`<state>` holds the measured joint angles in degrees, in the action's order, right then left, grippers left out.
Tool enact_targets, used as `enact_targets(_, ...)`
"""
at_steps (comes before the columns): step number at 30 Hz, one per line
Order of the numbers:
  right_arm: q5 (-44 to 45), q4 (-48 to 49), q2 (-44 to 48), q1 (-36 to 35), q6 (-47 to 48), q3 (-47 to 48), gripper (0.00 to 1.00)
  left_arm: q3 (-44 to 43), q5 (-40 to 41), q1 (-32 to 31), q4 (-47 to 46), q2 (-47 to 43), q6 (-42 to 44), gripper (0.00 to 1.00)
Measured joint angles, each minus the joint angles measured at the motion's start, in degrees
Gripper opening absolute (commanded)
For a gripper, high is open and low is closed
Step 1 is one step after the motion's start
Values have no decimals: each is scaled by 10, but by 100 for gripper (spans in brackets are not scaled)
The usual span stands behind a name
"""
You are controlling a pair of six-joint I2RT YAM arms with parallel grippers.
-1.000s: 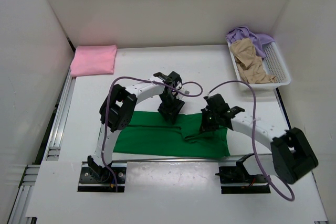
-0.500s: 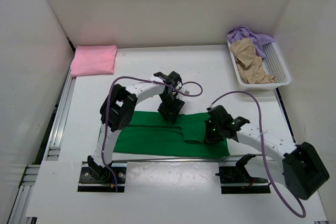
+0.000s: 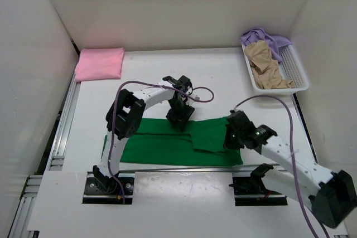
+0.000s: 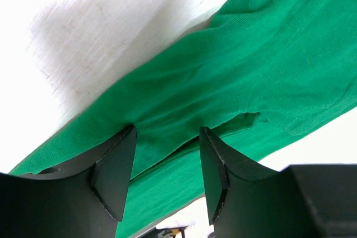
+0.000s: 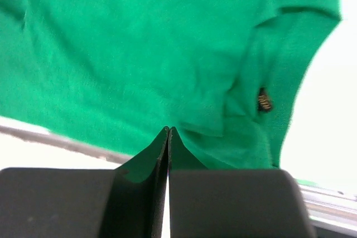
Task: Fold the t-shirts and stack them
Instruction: Fold the other side of the tshirt into a rectangle, then rotate the tshirt 90 degrees
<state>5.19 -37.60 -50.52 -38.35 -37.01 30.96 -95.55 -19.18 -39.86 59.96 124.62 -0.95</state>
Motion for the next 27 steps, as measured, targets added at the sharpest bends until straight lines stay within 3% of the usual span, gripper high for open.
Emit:
enact_targets(5,49,-3,-166,48,-18,94,0,0,10,12,13,-17,3,61)
enact_targets(10,78,10,-308,79,-16,179,0,26,24,72,10,-99,5,62)
enact_targets(15,61,26,-425,122,-16,227,0,120,62,208,-18,-204,7,62)
enact_targets(21,18,-43,-533,160,-13,349,0,267,116,386,-53,-254,7,62)
enact_targets(24,20,-108,-659,163,-3,532,0,293,132,442,-55,-276,7,62)
enact_targets(27,13,-141,-838,165,3,824,0,295,140,478,-64,-301,7,62)
